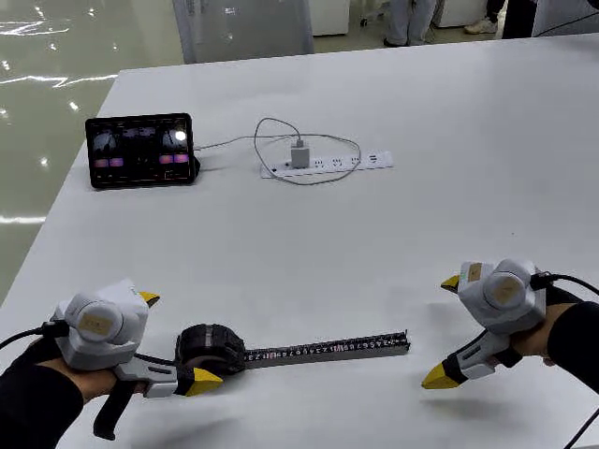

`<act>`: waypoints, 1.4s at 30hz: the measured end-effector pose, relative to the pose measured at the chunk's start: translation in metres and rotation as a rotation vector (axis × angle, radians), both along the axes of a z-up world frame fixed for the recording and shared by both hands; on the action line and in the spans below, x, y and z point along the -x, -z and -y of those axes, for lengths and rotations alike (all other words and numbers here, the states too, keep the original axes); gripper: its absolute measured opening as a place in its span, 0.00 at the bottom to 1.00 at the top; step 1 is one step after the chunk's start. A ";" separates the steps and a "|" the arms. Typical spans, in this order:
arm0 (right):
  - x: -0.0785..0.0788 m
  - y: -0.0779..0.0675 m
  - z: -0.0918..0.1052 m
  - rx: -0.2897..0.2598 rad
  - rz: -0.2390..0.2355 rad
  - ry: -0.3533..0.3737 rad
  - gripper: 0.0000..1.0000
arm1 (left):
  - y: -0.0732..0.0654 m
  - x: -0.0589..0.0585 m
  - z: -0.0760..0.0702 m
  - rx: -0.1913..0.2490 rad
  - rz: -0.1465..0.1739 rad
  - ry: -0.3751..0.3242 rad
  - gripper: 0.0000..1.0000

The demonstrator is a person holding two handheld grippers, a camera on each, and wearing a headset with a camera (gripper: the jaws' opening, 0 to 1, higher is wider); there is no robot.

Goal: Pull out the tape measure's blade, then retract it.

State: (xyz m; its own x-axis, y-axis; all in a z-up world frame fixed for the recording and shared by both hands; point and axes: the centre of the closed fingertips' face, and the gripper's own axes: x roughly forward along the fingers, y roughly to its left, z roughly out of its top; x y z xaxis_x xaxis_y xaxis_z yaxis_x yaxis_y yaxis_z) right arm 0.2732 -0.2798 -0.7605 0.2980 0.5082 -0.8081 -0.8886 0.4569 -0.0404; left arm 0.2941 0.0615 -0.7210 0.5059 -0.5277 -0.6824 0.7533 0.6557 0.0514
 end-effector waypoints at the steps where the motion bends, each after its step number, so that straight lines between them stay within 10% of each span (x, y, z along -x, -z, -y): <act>1: 0.001 -0.002 0.002 -0.014 0.005 0.019 0.99 | -0.002 -0.001 -0.003 0.002 0.022 -0.005 0.99; 19: 0.047 -0.026 0.040 -0.112 0.079 0.207 0.99 | -0.010 0.043 -0.017 0.111 0.060 -0.131 0.99; 42: 0.084 -0.045 0.062 -0.170 0.088 0.307 0.99 | -0.021 0.076 -0.041 0.087 0.064 -0.184 0.99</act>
